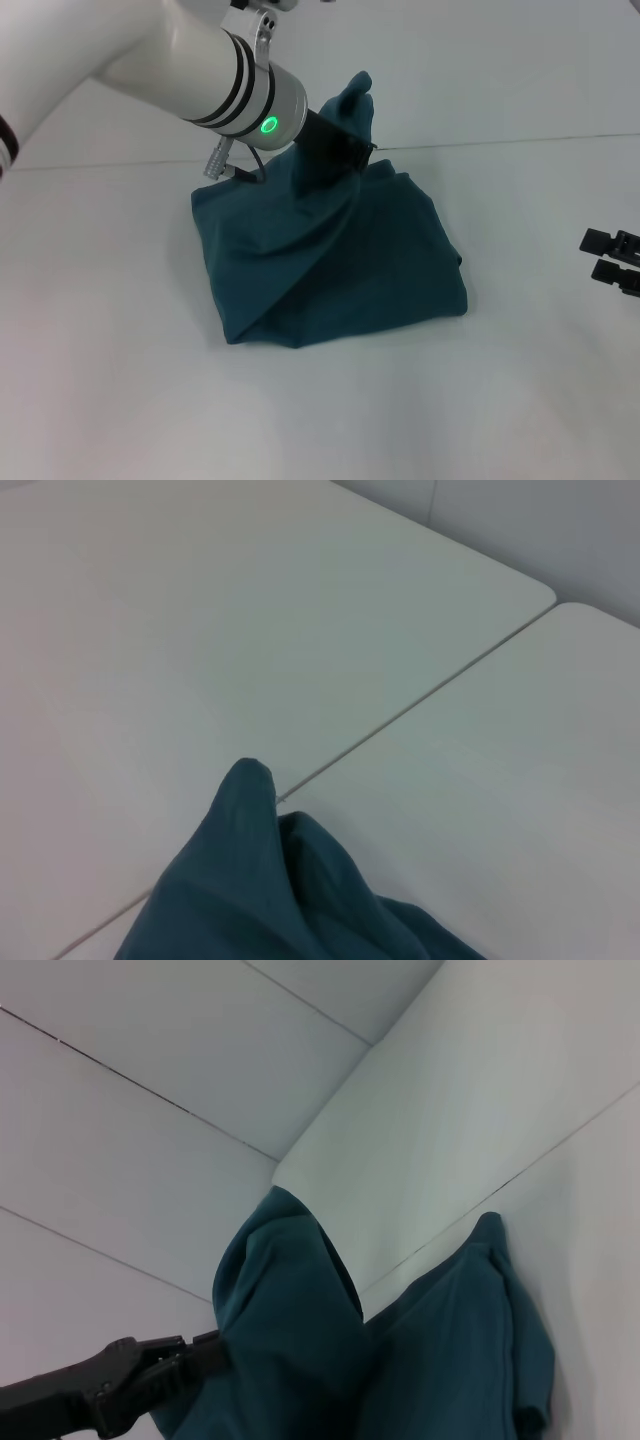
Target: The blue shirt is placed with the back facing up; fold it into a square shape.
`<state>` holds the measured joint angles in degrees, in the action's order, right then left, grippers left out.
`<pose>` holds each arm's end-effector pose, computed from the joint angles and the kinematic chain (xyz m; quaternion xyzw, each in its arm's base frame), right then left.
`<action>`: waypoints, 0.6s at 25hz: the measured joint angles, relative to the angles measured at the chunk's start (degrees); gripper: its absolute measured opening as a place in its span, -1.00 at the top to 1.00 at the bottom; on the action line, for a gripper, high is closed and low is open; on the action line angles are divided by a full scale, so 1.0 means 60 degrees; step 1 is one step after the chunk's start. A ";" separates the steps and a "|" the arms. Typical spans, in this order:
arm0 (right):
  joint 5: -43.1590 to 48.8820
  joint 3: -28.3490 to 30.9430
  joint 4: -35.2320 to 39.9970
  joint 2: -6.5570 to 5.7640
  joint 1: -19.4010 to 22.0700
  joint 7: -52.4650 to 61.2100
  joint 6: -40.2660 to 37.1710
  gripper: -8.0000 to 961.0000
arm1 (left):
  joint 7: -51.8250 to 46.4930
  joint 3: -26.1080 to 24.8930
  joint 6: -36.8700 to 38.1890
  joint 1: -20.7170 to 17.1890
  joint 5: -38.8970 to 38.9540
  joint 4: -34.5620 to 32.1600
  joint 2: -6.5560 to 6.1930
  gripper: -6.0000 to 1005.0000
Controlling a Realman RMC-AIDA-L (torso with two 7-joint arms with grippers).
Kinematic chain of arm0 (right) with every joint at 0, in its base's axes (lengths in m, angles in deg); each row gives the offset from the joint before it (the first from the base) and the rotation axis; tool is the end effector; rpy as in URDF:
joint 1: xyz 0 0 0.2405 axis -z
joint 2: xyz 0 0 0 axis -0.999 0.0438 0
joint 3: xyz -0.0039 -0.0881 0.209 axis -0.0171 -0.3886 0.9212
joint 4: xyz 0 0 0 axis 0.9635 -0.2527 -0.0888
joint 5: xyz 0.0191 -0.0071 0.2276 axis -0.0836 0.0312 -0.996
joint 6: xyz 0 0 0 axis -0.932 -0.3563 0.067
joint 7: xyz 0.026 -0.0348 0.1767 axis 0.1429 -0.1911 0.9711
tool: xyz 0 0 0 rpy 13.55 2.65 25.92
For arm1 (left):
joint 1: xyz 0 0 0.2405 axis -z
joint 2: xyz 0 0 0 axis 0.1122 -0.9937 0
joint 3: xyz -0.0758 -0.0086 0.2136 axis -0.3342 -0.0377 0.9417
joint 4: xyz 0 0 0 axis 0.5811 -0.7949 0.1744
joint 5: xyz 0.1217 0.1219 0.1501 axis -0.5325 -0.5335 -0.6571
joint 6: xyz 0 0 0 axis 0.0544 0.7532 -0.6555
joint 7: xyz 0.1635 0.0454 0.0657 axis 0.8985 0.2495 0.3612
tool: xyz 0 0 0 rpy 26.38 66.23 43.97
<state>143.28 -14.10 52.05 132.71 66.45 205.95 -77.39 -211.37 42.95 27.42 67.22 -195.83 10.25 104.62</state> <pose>0.3316 0.3275 0.0696 -0.6771 0.6161 0.3682 0.1621 -0.0275 0.4604 -0.0756 -0.9206 -0.2870 -0.0055 0.2647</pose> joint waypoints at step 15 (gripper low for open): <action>0.0017 -0.0008 -0.0115 -0.0046 -0.0044 0.0018 0.0017 -0.92 | -0.0518 -0.0290 -0.0647 -0.0216 0.0871 -0.0412 0.0009 0.47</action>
<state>143.38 -14.15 51.36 132.43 66.19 206.06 -77.28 -214.48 41.21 23.54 65.93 -190.60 7.77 104.68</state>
